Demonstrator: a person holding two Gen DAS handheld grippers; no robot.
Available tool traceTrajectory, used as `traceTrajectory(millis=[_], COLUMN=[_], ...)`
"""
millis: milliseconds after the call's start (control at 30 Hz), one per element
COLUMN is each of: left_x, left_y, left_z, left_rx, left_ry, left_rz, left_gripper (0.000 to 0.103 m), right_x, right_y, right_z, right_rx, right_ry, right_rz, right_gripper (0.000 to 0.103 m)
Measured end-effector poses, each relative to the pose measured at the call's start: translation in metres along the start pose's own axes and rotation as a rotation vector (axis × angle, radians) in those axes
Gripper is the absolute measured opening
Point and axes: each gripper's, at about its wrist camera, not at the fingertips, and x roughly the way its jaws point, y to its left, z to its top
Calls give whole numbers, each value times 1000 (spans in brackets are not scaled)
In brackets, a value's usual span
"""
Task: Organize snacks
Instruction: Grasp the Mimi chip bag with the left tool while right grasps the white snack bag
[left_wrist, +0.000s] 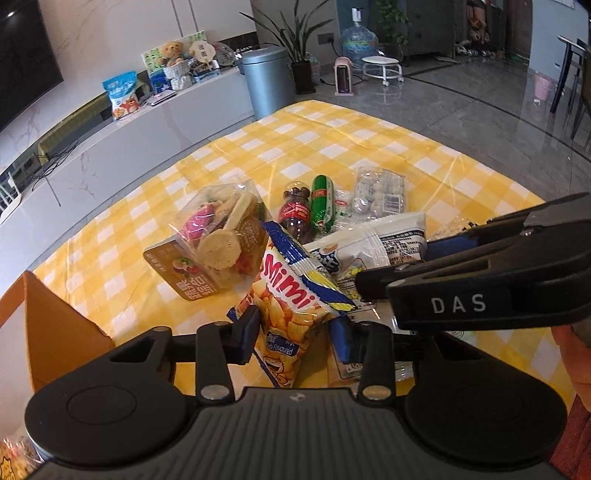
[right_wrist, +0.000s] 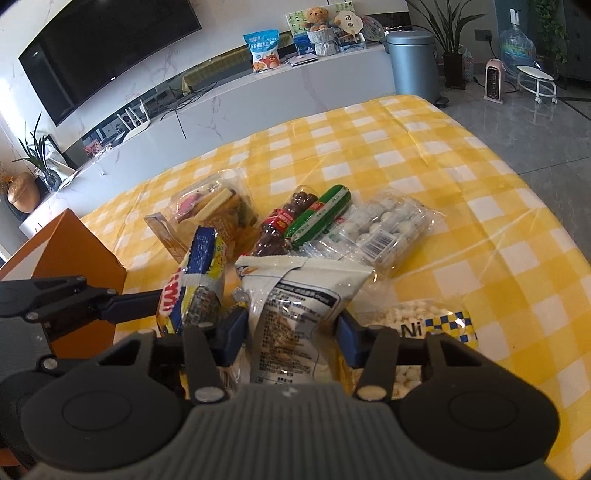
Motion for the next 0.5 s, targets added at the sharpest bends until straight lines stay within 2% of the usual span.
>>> traceTrajectory(millis=[200, 500], left_x=[-12, -47], left_y=[7, 18], left_z=[-5, -14], left_rx=[-73, -178], left_ry=[-26, -124], left_rz=[3, 5], left_gripper=[38, 33], right_x=[-6, -30], right_y=[3, 6], right_z=[-2, -7], right_rx=[-6, -36], right_ry=[-11, -77], right_rz=[12, 35], right_gripper=[36, 30])
